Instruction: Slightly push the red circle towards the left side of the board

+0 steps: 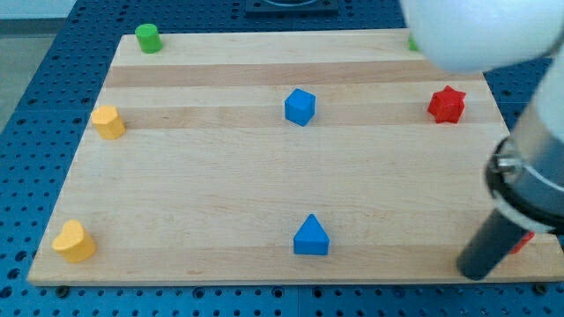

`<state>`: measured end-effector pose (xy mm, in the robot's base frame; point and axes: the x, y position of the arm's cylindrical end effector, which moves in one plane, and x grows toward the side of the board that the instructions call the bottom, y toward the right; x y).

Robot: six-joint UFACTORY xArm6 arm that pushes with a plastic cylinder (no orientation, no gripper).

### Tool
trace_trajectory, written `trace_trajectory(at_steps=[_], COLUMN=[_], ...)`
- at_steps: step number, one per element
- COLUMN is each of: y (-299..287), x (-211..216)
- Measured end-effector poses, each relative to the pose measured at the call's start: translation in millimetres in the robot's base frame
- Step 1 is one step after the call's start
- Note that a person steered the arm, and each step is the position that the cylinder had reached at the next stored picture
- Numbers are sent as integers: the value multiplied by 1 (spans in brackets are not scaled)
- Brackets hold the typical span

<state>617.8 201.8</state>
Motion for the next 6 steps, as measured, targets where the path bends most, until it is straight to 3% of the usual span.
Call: trace_trajectory(at_steps=[2, 5, 6], y=[67, 29, 55], x=[0, 0, 0])
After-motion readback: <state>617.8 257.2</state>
